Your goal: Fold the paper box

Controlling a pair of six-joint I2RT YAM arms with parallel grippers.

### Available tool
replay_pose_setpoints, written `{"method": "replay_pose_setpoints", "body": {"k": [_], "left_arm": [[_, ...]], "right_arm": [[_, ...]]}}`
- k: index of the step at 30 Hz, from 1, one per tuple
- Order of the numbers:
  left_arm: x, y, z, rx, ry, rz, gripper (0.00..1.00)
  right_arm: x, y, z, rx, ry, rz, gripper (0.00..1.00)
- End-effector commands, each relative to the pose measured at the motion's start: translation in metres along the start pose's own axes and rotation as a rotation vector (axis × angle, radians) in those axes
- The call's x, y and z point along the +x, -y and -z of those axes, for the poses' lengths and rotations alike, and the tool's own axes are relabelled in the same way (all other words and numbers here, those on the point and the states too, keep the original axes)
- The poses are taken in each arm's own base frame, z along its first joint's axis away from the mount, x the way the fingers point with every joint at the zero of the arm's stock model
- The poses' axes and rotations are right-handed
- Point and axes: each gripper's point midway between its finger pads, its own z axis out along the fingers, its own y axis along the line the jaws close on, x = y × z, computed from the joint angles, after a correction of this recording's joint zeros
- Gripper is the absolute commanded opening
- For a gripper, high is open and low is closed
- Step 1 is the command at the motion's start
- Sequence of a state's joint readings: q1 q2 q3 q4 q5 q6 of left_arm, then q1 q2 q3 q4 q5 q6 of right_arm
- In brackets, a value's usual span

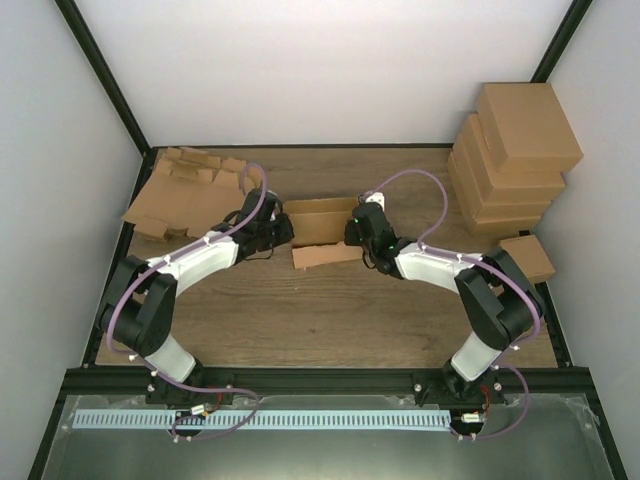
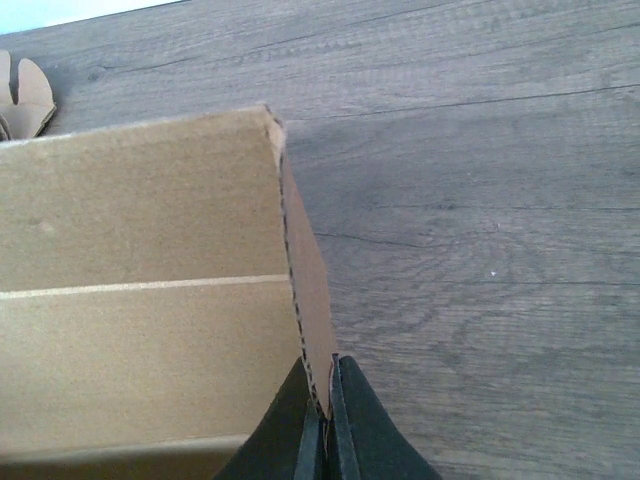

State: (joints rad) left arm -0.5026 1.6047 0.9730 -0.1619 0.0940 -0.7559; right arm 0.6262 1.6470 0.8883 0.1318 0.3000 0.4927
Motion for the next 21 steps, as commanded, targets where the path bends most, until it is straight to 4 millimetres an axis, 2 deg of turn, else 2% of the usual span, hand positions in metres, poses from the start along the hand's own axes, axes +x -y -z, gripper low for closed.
{"method": "replay_pose_setpoints", "body": {"k": [1, 11, 15, 21], "left_arm": [[-0.011, 0.029, 0.012, 0.082, 0.01, 0.012, 0.04], [-0.011, 0.038, 0.027, 0.141, 0.031, 0.022, 0.04], [-0.002, 0.044, 0.031, 0.172, 0.026, -0.008, 0.04], [0.029, 0.018, 0.019, 0.121, -0.003, -0.031, 0.04]], "right_arm": [[0.004, -0.007, 0.011, -0.037, 0.013, 0.041, 0.01], [-0.01, -0.02, 0.038, -0.131, 0.117, 0.068, 0.01], [-0.01, -0.021, 0.047, -0.162, 0.147, 0.08, 0.01], [0.005, -0.013, 0.041, -0.144, 0.122, 0.088, 0.01]]}}
